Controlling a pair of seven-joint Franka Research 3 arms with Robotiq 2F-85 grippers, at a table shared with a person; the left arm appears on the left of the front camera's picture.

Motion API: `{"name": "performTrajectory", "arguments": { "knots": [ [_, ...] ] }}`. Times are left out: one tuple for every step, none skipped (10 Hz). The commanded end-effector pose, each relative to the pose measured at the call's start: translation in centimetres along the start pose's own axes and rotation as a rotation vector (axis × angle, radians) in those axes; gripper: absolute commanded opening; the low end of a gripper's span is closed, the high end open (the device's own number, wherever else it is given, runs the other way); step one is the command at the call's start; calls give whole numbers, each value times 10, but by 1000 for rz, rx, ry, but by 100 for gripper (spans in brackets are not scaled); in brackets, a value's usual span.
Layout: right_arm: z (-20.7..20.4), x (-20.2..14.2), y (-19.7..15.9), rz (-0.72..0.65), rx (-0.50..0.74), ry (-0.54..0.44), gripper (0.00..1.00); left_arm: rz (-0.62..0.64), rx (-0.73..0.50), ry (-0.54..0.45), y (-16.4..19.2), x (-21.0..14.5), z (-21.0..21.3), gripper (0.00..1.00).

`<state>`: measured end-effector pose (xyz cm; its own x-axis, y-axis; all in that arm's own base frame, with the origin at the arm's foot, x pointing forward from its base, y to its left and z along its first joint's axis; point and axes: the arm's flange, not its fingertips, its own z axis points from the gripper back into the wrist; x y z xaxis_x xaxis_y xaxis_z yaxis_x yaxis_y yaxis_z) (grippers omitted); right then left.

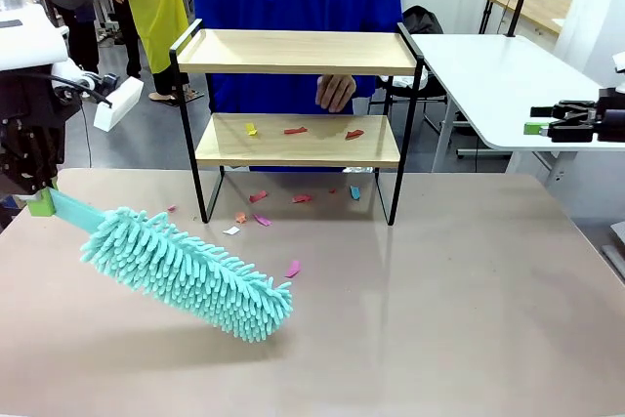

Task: Clean the shelf.
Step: Clean the specific section of the Shelf indicated by the human with the Duster.

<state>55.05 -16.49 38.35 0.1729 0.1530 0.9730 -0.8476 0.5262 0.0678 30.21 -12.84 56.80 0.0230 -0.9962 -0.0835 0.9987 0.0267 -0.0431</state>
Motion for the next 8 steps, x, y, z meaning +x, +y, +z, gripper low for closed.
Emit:
{"name": "performTrajectory", "arguments": {
  "knots": [
    [-1, 3, 1, 5, 0, -3, 100, -10, -8, -13, -2, -1, 2, 13],
    [-1, 3, 1, 5, 0, -3, 100, -10, -8, -13, -2, -1, 2, 13],
    [-1, 3, 1, 5, 0, -3, 100, -10, -8, -13, -2, -1, 2, 13],
    [-1, 3, 1, 5, 0, -3, 100, -10, -8, -13, -2, -1, 2, 13],
    [-1, 3, 1, 5, 0, -3, 100, -10, -8, -13, -2, -1, 2, 13],
    [-1, 3, 1, 5, 0, -3, 100, -10, -8, -13, -2, -1, 2, 13],
    [-1, 3, 1, 5, 0, -3, 100, -10, -8, -13, -2, -1, 2, 13],
    [-1, 3, 1, 5, 0, -3, 100, -10, -8, -13, -2, -1, 2, 13]
  ]
}}
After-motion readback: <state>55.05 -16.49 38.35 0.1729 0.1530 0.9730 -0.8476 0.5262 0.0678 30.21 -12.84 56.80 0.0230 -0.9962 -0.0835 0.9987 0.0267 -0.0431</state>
